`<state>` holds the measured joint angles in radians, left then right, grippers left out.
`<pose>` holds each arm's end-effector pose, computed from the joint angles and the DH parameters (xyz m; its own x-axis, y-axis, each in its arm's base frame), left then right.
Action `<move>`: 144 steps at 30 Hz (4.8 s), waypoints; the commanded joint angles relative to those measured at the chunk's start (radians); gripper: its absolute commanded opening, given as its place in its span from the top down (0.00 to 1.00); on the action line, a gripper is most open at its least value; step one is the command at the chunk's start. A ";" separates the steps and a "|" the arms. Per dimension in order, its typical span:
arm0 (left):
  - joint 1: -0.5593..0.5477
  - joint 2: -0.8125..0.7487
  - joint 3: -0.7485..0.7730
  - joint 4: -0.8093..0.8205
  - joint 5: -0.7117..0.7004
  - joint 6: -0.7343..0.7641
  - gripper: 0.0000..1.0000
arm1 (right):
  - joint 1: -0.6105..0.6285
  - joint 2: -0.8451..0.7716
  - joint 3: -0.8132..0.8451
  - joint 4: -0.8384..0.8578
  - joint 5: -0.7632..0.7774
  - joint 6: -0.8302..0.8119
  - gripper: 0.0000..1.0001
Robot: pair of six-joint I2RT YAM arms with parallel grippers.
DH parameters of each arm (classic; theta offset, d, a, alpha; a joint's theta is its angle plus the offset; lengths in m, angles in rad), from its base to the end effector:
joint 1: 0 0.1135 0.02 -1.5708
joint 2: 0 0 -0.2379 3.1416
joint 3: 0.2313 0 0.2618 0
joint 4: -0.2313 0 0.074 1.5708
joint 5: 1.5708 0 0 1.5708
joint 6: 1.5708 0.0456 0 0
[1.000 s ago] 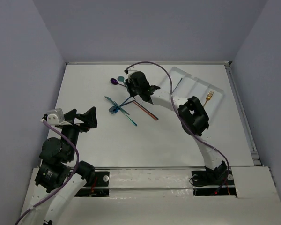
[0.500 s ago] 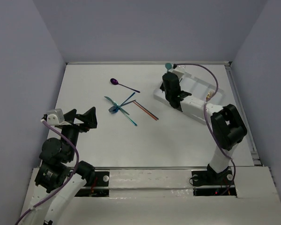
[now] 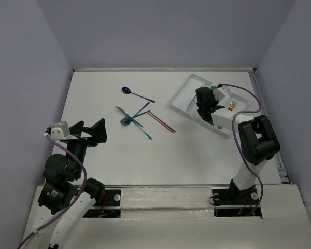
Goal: Sort the eating utensils into containers
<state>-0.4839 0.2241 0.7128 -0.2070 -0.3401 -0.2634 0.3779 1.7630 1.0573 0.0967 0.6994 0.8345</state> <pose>0.0932 -0.0318 0.3715 0.1972 -0.3809 -0.9033 0.2137 0.9160 -0.3396 0.3711 0.1157 0.1651 -0.2026 0.5296 -0.8237 0.5339 0.7649 0.3604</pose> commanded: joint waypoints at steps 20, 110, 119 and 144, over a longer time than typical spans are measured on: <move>0.004 -0.003 -0.003 0.044 0.007 0.007 0.01 | -0.010 0.066 0.124 0.011 -0.106 -0.106 0.56; 0.004 -0.009 -0.003 0.046 0.018 0.007 0.01 | 0.237 -0.153 0.143 0.189 -0.482 -0.485 1.00; 0.004 0.007 -0.003 0.049 0.023 0.009 0.01 | 0.012 -0.300 -0.138 0.166 -0.272 -0.234 1.00; 0.004 0.017 -0.004 0.052 0.026 0.009 0.01 | -0.252 -0.123 -0.152 0.084 -0.293 -0.083 0.72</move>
<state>-0.4824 0.2276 0.7128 -0.2062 -0.3214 -0.2634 0.1421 1.6352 0.8833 0.1570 0.4114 0.7372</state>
